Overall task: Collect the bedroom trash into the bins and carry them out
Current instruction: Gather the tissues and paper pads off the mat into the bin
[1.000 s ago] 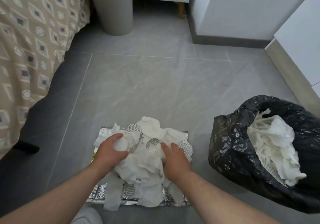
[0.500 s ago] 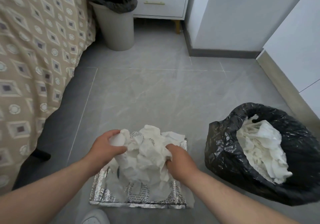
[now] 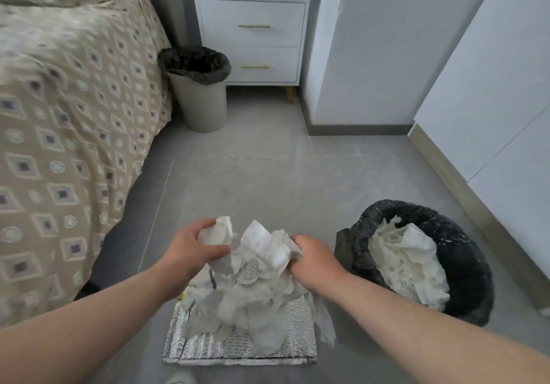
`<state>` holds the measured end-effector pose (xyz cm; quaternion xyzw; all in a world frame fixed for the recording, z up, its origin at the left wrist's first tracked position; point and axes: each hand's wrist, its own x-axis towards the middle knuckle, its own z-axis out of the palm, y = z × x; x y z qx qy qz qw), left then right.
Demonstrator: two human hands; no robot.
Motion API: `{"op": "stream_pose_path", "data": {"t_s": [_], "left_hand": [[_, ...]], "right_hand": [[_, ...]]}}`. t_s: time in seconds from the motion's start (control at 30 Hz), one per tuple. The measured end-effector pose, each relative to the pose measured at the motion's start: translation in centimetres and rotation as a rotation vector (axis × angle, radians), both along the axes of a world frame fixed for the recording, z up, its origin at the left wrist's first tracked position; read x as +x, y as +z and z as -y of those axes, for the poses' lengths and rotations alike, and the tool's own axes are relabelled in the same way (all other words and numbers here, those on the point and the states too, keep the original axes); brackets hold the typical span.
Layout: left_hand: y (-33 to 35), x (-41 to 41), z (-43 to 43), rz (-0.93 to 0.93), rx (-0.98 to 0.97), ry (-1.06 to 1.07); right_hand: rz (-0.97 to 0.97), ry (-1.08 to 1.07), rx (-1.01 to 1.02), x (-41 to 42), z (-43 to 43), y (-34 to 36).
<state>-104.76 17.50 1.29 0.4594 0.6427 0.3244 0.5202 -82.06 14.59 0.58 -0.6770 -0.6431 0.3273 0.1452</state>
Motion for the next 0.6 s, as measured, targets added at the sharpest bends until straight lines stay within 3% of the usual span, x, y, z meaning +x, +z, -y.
{"op": "stream_pose_path", "data": {"t_s": [0.27,0.6], "left_hand": [[5.9,6.5,-1.4,0.221,0.038,-0.021],[9.2,23.1,-3.0,0.541,-0.008,-0.174]], "right_hand": [[-0.043,-0.044,0.093,5.2,-0.9,6.5],[-0.101,-0.338,0.169,20.5,1.8,9.4]]}}
